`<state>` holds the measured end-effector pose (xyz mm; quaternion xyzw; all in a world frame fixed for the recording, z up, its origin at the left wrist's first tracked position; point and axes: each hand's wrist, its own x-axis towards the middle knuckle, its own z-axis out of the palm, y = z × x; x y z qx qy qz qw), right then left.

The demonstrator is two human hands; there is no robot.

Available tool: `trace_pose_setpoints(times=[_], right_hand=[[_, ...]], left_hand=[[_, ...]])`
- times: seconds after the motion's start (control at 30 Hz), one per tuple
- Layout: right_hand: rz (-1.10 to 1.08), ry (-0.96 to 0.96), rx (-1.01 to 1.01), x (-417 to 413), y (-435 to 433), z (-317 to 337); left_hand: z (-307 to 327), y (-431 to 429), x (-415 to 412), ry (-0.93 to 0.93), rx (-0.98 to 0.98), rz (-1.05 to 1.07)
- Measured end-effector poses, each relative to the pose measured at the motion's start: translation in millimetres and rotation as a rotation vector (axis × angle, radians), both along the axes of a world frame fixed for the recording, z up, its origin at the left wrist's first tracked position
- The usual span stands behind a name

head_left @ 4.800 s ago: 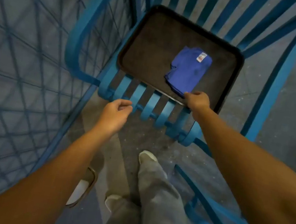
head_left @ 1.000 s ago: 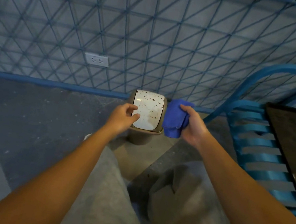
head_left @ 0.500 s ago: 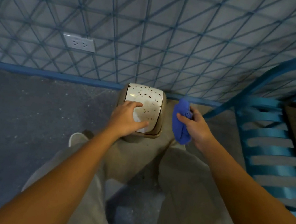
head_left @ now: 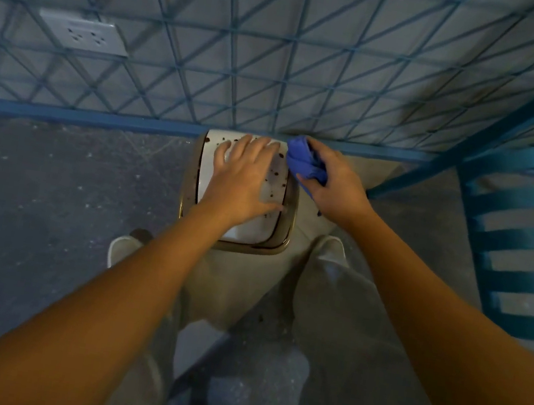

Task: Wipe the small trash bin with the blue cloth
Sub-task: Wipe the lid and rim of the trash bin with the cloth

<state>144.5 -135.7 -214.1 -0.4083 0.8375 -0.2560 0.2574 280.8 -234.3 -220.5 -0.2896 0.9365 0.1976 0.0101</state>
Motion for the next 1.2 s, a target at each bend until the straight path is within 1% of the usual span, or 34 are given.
trace_pose_setpoints(times=[0.17,0.3,0.47,0.7,0.8,0.93,1.0,1.1,1.2], right_hand=[[0.085,0.097,0.048,-1.7,-7.2,-10.9],[0.117,0.131,0.03,5.6,-0.2,-13.9],[0.227,0.204,0.001,14.9,23.1,-17.9],[0.109,0.186,0.035,-0.7,-4.0,-14.5],[0.135,0.211,0.054,5.4,-9.5,-12.0],[0.275,0.304,0.028,24.7,14.7,-12.1],[0.318,0.296,0.046,31.2,25.6,-15.7],[0.31,0.308,0.048,26.1,21.8,-16.5],[0.227,0.3,0.083,12.2,-3.1,-10.7]], left_hand=[[-11.0,-8.9,-3.2,-0.082,-0.017,-0.024],[-14.4,-9.4,-1.8,-0.067,-0.04,-0.03],[-15.7,-9.3,-2.4,-0.047,-0.037,-0.034],[-15.6,-10.4,-1.6,-0.034,-0.031,-0.035],[-14.4,-10.7,-1.1,-0.024,-0.012,-0.035],[-15.4,-11.3,-0.9,-0.013,-0.013,-0.036],[-16.3,-11.3,-1.1,-0.031,-0.032,-0.047],[-17.4,-11.4,-0.3,-0.03,-0.045,-0.055],[-18.0,-11.9,0.0,-0.029,-0.028,-0.055]])
